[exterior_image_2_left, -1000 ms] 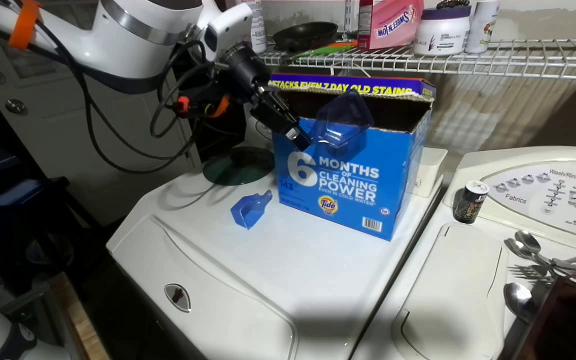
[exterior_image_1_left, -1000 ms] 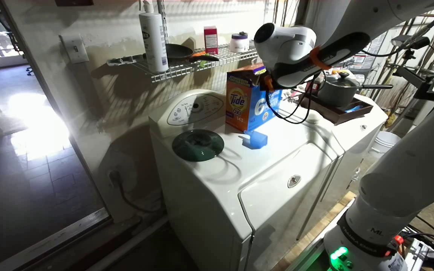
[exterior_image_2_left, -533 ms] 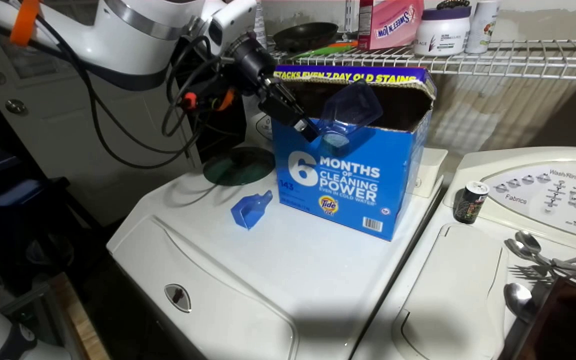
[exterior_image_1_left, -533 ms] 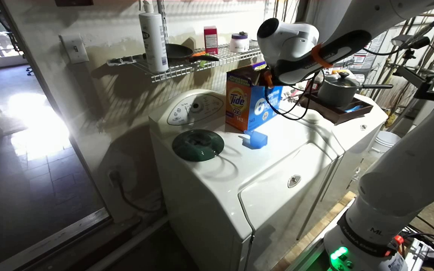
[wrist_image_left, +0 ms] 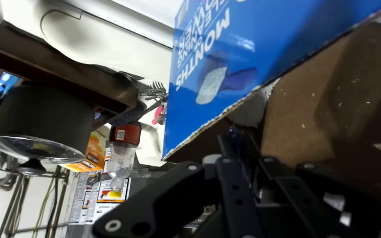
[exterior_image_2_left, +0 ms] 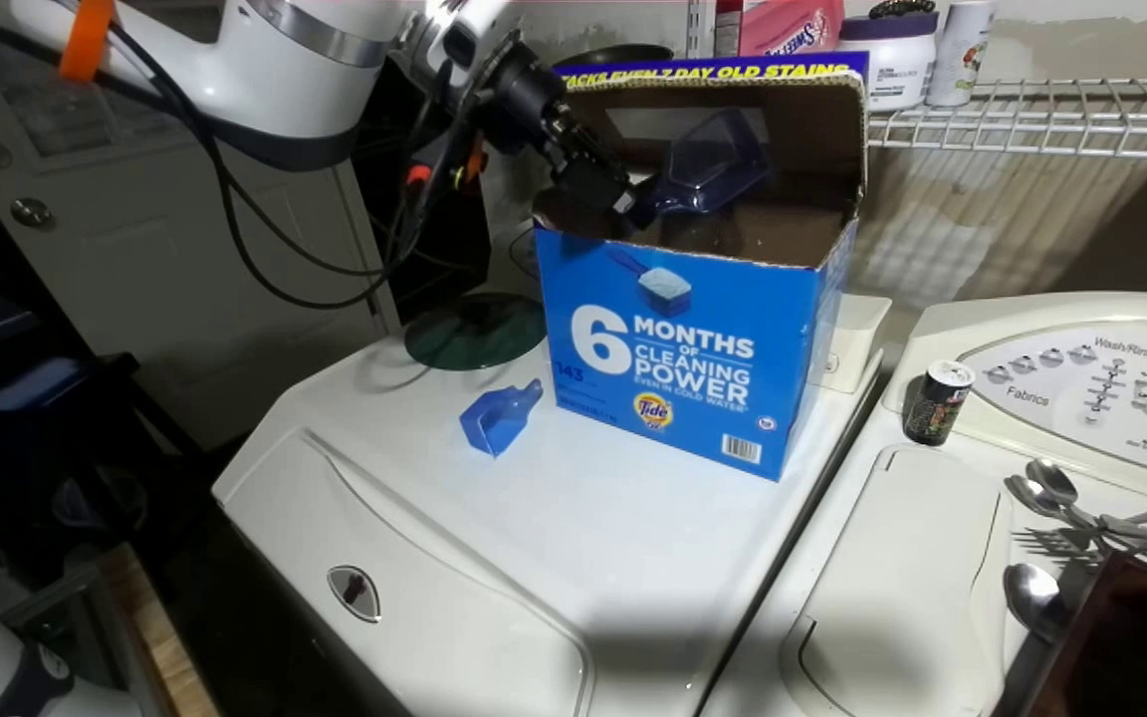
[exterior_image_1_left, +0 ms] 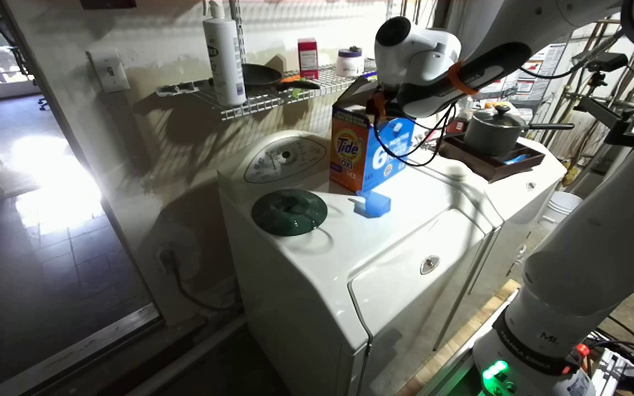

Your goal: Pick up the blue scoop from the shelf and place it in the washing powder box on top of the washing machine

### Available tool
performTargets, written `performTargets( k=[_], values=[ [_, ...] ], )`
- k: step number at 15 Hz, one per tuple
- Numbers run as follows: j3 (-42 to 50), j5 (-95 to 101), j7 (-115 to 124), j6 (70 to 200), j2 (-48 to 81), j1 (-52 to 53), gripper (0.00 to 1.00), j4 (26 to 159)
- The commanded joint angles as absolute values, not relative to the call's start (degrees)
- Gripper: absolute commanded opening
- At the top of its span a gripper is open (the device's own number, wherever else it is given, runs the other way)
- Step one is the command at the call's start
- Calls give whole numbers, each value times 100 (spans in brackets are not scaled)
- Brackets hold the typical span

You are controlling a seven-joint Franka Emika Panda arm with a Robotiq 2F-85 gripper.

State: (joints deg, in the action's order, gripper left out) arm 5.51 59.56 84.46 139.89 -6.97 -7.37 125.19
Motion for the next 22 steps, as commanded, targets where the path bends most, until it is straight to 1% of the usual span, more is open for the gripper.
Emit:
performTargets(
  k=[1,7,8,9,10,11,14,17,19,20,22],
  values=[
    [596,5878,8584,14335,-404,-768,3,12262],
    [636,5597,8766,14481,-300,-756,3,12221],
    [634,5525,8756,14468,-289,-753,9,12216],
    [633,5472,8753,14465,-282,-754,36,12212],
    [631,5441,8746,14461,-274,-754,38,12207],
    [630,5413,8745,14465,-266,-753,43,12197],
    [610,5344,8762,14367,-313,-745,63,12186],
    [584,5366,8789,14268,-379,-731,85,12174],
    [551,5399,8766,14072,-432,-710,98,12163],
    [513,5415,8735,13827,-471,-687,100,12158],
    [412,5445,8744,13252,-554,-621,100,12150]
  ],
)
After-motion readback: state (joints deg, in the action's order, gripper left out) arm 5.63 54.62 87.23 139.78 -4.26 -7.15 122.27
